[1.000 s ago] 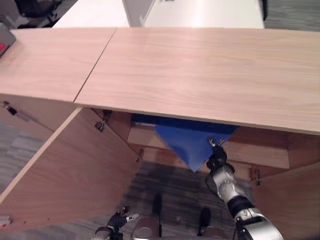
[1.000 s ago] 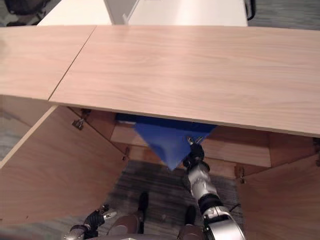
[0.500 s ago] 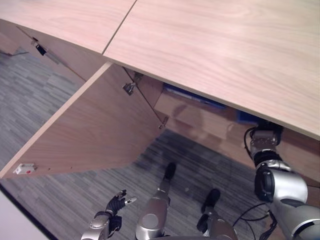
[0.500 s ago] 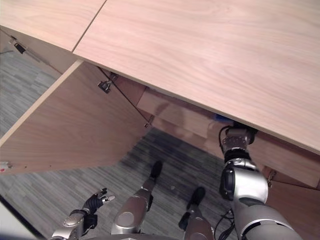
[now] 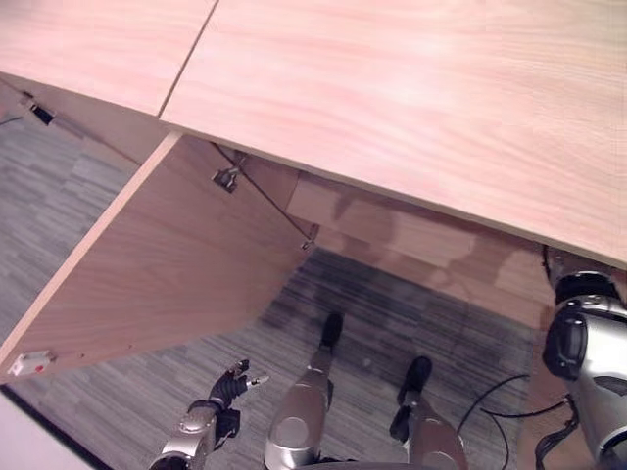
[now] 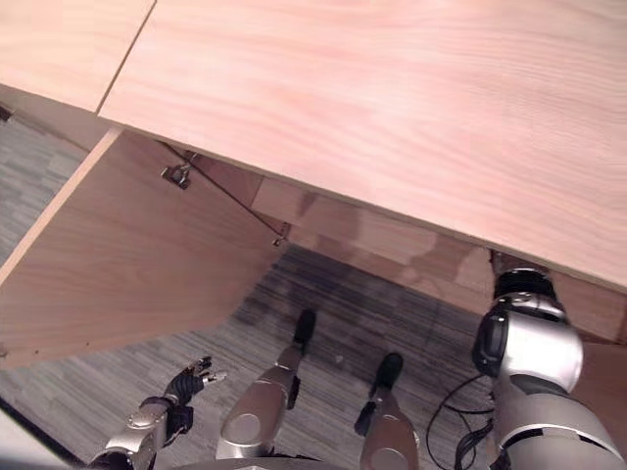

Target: Put the empty folder in the office cabinet

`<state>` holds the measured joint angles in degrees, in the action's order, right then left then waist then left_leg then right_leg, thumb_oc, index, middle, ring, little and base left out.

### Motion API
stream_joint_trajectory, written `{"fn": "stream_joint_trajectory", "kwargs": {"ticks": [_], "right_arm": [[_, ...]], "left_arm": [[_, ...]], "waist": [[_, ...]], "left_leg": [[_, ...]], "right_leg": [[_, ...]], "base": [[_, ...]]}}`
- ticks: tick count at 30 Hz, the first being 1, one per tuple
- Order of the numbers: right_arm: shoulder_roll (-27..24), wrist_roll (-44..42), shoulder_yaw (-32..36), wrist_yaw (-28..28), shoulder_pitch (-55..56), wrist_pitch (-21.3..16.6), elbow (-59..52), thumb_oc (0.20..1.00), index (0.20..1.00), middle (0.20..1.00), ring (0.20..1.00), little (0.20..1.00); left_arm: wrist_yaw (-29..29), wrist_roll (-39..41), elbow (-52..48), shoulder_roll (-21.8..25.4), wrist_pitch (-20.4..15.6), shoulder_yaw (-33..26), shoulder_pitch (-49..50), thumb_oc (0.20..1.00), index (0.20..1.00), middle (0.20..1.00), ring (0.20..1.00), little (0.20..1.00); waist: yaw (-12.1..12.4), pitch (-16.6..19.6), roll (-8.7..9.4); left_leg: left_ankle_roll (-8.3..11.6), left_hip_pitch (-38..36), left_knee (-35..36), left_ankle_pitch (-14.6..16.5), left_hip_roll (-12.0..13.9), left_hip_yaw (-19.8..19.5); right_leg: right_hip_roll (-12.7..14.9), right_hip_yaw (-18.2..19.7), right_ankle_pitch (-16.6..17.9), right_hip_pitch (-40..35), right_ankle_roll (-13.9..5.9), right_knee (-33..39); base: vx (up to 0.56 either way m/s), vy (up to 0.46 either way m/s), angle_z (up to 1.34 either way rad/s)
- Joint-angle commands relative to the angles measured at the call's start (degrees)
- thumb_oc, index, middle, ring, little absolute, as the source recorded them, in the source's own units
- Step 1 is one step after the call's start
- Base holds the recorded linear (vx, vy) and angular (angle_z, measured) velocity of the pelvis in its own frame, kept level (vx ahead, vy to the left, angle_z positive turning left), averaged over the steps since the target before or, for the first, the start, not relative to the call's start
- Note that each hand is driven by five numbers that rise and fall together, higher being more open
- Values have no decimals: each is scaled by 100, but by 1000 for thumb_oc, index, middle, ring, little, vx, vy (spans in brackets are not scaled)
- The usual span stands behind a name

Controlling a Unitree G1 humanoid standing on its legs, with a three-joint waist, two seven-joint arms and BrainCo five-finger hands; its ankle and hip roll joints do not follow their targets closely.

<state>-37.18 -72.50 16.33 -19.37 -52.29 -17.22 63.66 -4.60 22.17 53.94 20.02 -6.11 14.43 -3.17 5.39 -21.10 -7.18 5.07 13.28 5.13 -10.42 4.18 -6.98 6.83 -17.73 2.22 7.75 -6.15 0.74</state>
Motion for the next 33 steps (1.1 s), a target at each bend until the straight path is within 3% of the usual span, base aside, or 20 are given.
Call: {"fn": "stream_joint_trajectory", "kwargs": {"ticks": [1,4,10,13,17,23,30,31,33], "right_arm": [[-829,343,92,22,101,-646,-294,200,200,200,200,200],[-831,256,376,62,434,-501,-64,200,200,200,200,200],[-693,248,91,375,196,-133,455,200,200,200,200,200],[-785,232,-126,434,-152,-59,690,200,200,200,200,200],[-728,171,-519,468,-811,-89,755,200,200,200,200,200],[-1003,-18,-741,479,-1273,-152,901,200,200,200,200,200],[-1256,-92,-1016,377,-1751,-187,1002,200,200,200,200,200],[-1286,-117,-1031,359,-1807,-194,1013,200,200,200,200,200],[-1344,-142,-1095,301,-1892,-217,1051,200,200,200,200,200]], "left_arm": [[-9,156,156,134,-57,108,104,1000,1000,1000,1000,1000],[-19,205,143,127,-70,53,106,1000,1000,1000,1000,1000],[-106,126,247,154,-79,189,117,1000,1000,1000,1000,1000],[-127,145,200,199,-90,257,56,1000,1000,1000,1000,1000],[-97,152,106,386,-105,408,-138,1000,1000,1000,1000,1000],[-47,126,55,620,-100,397,-119,1000,1000,1000,1000,1000],[-28,71,-88,831,-125,437,-77,1000,1000,1000,1000,1000],[-27,56,-111,866,-132,452,-78,1000,1000,1000,1000,1000],[-16,49,-157,908,-138,474,-52,1000,1000,1000,1000,1000]], "waist": [[78,327,131],[-133,280,86],[-213,133,-8],[-189,23,-24],[-113,-193,49],[-66,-42,-37],[6,26,-109],[10,84,-110],[13,89,-125]], "left_leg": [[111,-502,-52,847,109,509],[91,-623,-78,903,121,839],[84,-647,-257,954,161,1259],[87,-434,-518,992,191,1290],[89,500,-1561,1271,261,1163],[89,1693,-2774,1678,272,821],[55,2415,-3182,1773,241,742],[72,2429,-3235,1946,229,681],[44,2659,-3353,1850,225,695]], "right_leg": [[118,687,-845,168,-290,-779],[88,983,-796,295,-321,-811],[59,1345,-677,555,-360,-863],[82,1379,-661,733,-343,-977],[116,1338,-838,1360,-259,-1651],[183,1190,-1271,2369,-140,-2833],[234,1188,-1399,3098,-111,-3370],[230,1233,-1577,3125,-143,-3458],[265,1204,-1526,3342,-83,-3596]], "base": [[-43,68,-54],[-44,64,-43],[-65,37,-43],[-102,-26,-30],[-130,-113,-9],[-46,-68,19],[-30,-31,14],[0,-37,7],[10,-44,15]]}}
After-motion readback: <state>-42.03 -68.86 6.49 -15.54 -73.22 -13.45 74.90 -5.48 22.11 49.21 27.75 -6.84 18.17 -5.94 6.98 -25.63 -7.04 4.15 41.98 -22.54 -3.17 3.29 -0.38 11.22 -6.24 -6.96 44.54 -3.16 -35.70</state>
